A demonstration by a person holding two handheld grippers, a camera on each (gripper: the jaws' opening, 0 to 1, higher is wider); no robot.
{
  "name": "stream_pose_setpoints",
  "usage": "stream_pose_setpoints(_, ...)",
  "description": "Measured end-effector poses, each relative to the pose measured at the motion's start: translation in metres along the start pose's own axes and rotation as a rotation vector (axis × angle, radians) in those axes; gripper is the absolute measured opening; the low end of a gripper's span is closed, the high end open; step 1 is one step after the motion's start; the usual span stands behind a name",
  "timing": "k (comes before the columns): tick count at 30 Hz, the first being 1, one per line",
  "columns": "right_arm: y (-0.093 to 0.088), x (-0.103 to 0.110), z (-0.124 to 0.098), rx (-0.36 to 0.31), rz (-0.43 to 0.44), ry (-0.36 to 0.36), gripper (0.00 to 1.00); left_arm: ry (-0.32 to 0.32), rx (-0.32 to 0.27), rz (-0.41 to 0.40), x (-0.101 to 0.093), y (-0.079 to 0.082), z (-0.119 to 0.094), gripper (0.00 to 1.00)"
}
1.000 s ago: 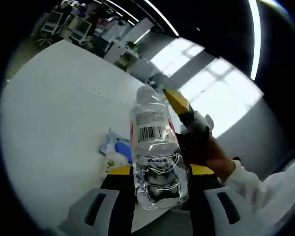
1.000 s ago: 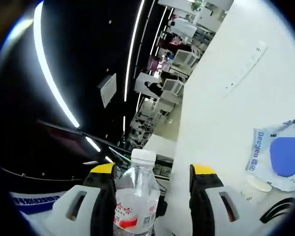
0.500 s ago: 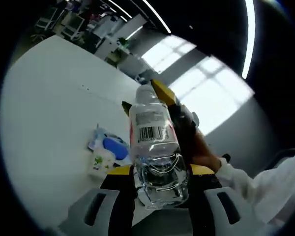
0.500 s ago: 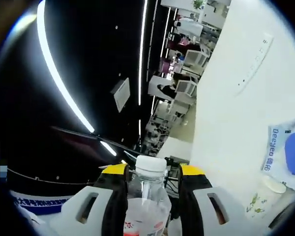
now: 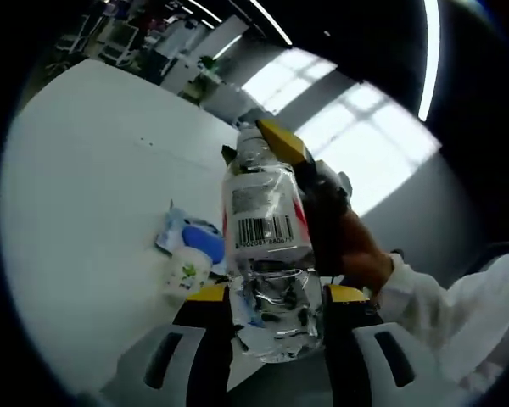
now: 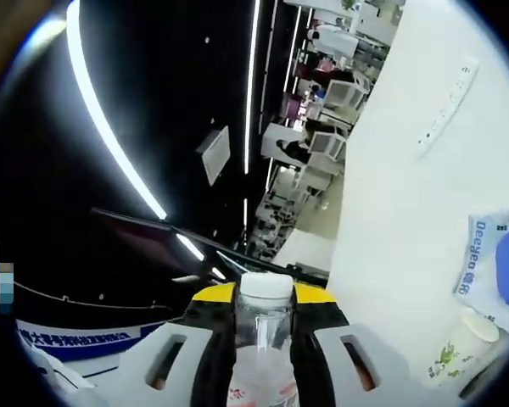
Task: Arrange the tabletop items into an orderly group along one side of the table until the central work area is clear of visible clutter.
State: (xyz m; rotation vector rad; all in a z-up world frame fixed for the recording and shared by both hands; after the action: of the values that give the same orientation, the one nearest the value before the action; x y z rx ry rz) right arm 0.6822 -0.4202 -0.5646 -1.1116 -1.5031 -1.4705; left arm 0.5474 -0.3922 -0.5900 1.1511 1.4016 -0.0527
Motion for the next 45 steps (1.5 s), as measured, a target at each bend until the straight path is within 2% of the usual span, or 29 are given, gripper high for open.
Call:
stream_pose_setpoints(6, 0.001, 0.005, 0.002, -0.01, -0.092, -0.007, 0.17, 0.043, 0.017, 0.069, 0.009, -0.004, 0.002, 0.37)
stream_pose_setpoints(9, -0.001, 0.007, 0.003, -0.003, -0.111, -0.022, 0.17, 0.044, 0.02, 0.056, 0.014, -0.007, 0.001, 0.37)
stream_pose_setpoints(17, -0.006, 0.015, 0.005, 0.0, -0.218, -0.042, 0.16, 0.078, -0.079, -0.016, 0.024, -0.007, -0.008, 0.39)
stream_pose_setpoints(19, -0.008, 0.017, 0.007, 0.004, -0.242, -0.043, 0.16, 0.086, -0.089, -0.027, 0.025, -0.009, -0.01, 0.39)
stream_pose_setpoints(24, -0.013, 0.02, 0.013, 0.012, -0.331, -0.043, 0.16, 0.151, -0.088, -0.007, 0.031, -0.012, -0.017, 0.39)
stream_pose_setpoints(29, -0.017, 0.02, 0.017, 0.024, -0.35, -0.046, 0.16, 0.215, -0.122, -0.006, 0.037, -0.009, -0.031, 0.4)
stream_pose_setpoints(33, -0.021, 0.018, 0.02, 0.031, -0.392, -0.06, 0.16, 0.289, -0.148, 0.029, 0.033, -0.006, -0.045, 0.48)
stream_pose_setpoints(35, -0.021, 0.016, 0.023, 0.03, -0.412, -0.062, 0.16, 0.294, -0.14, 0.04, 0.03, -0.006, -0.048, 0.51)
stream_pose_setpoints(37, -0.021, 0.015, 0.026, 0.025, -0.428, -0.068, 0.16, 0.339, -0.107, 0.105, 0.031, -0.009, -0.053, 0.52)
stream_pose_setpoints(39, -0.021, 0.015, 0.028, 0.022, -0.438, -0.071, 0.16, 0.367, -0.085, 0.133, 0.032, -0.012, -0.056, 0.55)
stream_pose_setpoints(45, -0.019, 0.01, 0.033, 0.031, -0.469, -0.092, 0.17, 0.403, -0.096, 0.126, 0.037, -0.017, -0.062, 0.57)
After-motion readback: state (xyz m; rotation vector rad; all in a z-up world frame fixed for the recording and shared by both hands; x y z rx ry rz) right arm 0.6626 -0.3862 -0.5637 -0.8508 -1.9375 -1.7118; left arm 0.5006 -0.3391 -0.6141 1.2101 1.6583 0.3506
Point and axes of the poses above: the point that each gripper's makers call its tool centre point, and the gripper's own axes: z roughly forward along the fingers, x roughly to its left, y roughly out of its top, the point moved 6 cm from there along -z, roughly backward along the fingers, and after that the axes turned 9 degrees about -y, right-handed, at the moved point
